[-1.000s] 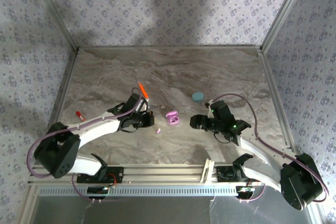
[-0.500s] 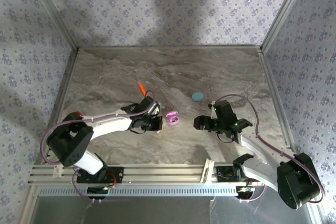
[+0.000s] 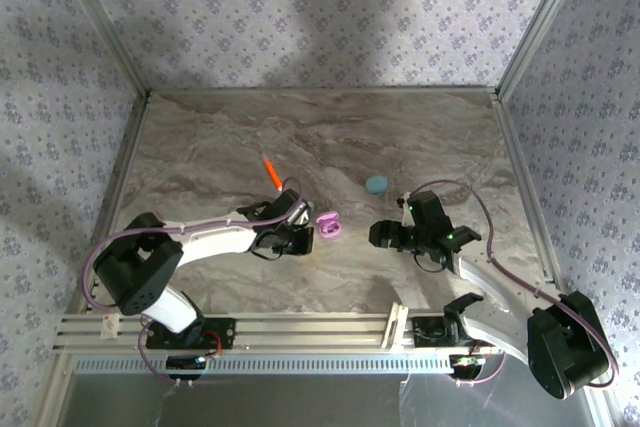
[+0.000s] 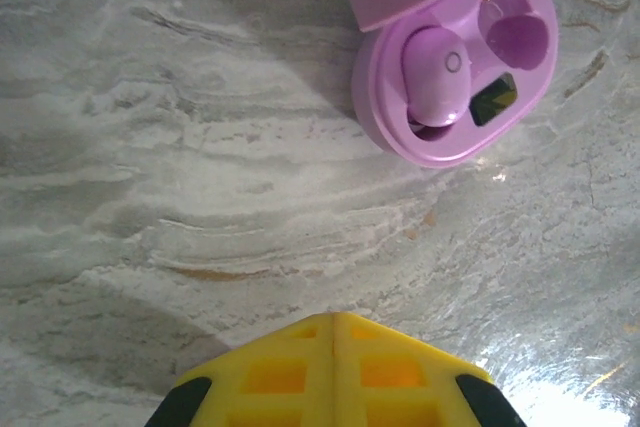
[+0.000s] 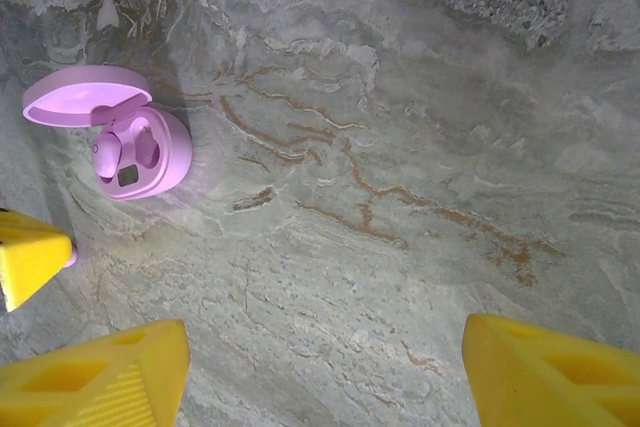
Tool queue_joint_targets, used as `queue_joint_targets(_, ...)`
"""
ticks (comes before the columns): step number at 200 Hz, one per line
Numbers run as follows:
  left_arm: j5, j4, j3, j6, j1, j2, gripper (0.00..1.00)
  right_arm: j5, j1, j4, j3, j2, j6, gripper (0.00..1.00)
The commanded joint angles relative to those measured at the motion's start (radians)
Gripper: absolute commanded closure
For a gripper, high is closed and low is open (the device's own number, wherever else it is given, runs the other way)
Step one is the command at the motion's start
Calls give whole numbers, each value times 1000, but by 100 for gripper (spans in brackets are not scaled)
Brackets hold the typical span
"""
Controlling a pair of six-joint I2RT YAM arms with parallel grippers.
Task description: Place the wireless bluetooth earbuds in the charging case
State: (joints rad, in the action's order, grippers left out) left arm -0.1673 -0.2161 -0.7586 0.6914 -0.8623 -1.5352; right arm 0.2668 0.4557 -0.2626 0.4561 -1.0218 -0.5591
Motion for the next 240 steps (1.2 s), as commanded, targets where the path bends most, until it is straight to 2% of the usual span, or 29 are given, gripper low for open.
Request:
queue_joint_targets(1, 16, 10, 1, 43, -25, 15, 100, 15, -7, -21, -3, 2, 18, 26)
queue_joint_targets(58, 55, 12, 49, 82, -40, 87, 98, 29, -7, -9, -10, -6, 12, 26)
queue_joint_targets(98, 115, -2, 107, 106, -41, 178, 91, 34, -5, -13, -8, -6, 5, 26)
queue_joint_targets(156, 138, -40, 120, 74, 7, 278, 84, 28, 40, 1, 6, -25, -11, 25)
queue_joint_targets(178, 124, -63, 113, 50, 13, 281, 85, 16, 63, 13, 12, -47, -21, 25)
queue_joint_targets(205, 225, -205, 56, 11, -21, 249, 89, 5, 86, 28, 23, -82, -27, 25)
queue_joint_targets(240, 97, -137, 58, 2, -29, 230, 98, -8, 108, 37, 44, -120, -30, 25)
